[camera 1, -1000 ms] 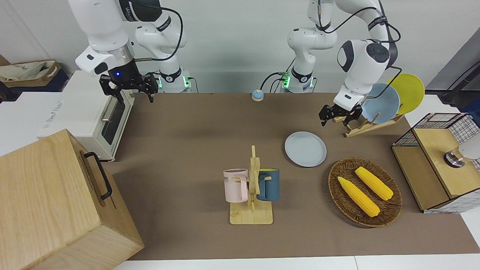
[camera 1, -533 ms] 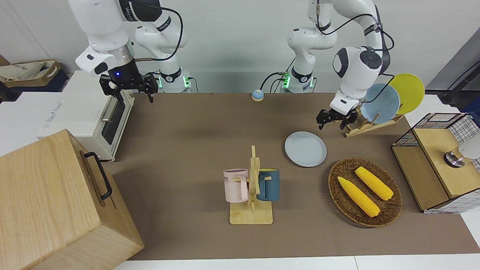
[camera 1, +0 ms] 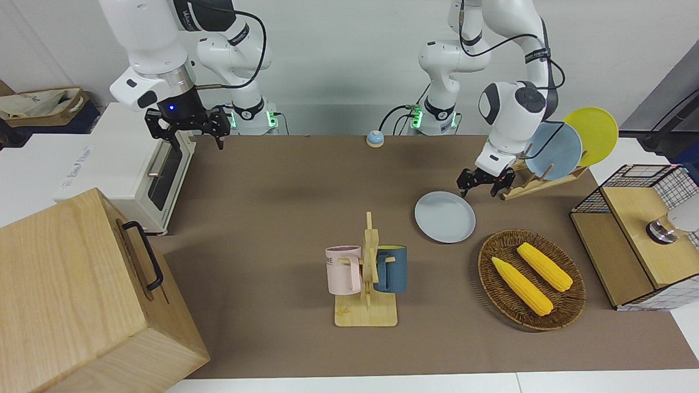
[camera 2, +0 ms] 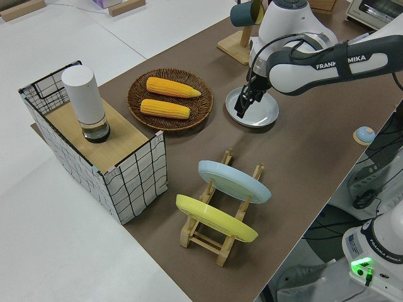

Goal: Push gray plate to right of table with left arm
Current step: 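Move the left gripper forward to the near edge of the gray plate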

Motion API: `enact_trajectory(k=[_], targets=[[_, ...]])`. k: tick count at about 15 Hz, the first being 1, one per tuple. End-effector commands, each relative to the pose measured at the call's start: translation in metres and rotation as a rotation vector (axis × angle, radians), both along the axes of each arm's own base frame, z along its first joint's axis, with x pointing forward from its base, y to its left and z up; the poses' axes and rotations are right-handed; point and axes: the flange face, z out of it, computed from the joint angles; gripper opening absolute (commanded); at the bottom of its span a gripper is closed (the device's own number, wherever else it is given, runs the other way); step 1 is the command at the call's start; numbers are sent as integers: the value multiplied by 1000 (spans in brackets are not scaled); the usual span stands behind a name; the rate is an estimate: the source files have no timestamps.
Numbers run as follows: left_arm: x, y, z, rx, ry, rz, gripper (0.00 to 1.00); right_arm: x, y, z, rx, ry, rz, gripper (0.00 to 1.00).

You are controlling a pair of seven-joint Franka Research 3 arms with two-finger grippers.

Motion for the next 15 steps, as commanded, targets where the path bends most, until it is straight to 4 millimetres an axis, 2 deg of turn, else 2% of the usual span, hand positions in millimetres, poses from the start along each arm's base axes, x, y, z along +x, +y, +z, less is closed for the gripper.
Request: enact_trajectory(k=[1,8,12,14,15], targets=[[-7,-1,-35,-8,-11,20,995,-3,0,3,6,4,-4,983],[-3,-1,-60,-6,-3,35,995,-3,0,3,6,4,-4,983],[-3,0,-61,-6,-4,36,979,-3,0,3,6,4,-4,983],[-3,0,-61,-7,-2,40,906,-3,0,3,6,4,-4,983],[-3,0,-61,-8,-2,47,814,-3,0,3,6,4,-4,983]])
